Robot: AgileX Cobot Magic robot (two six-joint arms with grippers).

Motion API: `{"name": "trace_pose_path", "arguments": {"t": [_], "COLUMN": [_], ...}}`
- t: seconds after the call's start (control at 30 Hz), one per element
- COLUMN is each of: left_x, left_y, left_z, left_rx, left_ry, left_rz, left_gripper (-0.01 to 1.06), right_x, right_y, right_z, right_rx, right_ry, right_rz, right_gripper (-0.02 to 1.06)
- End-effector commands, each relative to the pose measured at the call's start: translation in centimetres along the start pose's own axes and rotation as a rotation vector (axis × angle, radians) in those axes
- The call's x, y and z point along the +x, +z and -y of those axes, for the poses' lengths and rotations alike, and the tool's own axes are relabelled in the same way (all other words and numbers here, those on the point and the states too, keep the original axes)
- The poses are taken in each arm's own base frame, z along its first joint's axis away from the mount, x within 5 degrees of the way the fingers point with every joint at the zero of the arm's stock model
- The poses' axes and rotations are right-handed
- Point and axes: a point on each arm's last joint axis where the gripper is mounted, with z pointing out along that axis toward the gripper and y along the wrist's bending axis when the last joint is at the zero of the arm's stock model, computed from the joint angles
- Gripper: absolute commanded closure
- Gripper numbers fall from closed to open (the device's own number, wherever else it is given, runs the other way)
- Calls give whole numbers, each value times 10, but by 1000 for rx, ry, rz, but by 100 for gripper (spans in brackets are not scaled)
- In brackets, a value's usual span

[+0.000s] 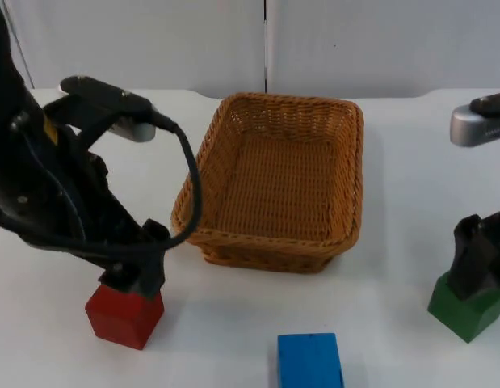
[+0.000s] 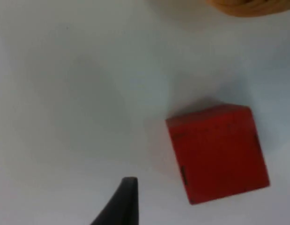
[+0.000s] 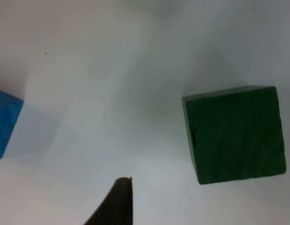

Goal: Pick up one cube with each hand and place exactly two cubes into the same basket, leaving the remaining cube outside.

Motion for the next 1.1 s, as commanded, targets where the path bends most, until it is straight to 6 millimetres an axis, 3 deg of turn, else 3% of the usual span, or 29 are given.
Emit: {"name": "trace_pose_path", "arguments": {"t": [0.0, 0.27, 0.7, 1.07], "left_x": [-3, -3, -2, 3], "left_y": [6, 21, 55, 84], "left_z": [-5, -20, -20, -20], "left_rx": [-14, -24, -13, -9], "left_ry": [-10, -72, -70, -83], "left_rz": [11, 11, -26, -57], "left_gripper": [3, 3, 3, 3], "right_x": [-5, -7, -5, -3], "right_y": [-1, 0, 41, 57], "right_z": [-1, -1, 0, 2], "right_rx": [5, 7, 5, 12], "right_ry": [-14, -14, -20, -38], "right_rz": [35, 62, -31, -59], "right_gripper": [-1, -1, -1, -1]}}
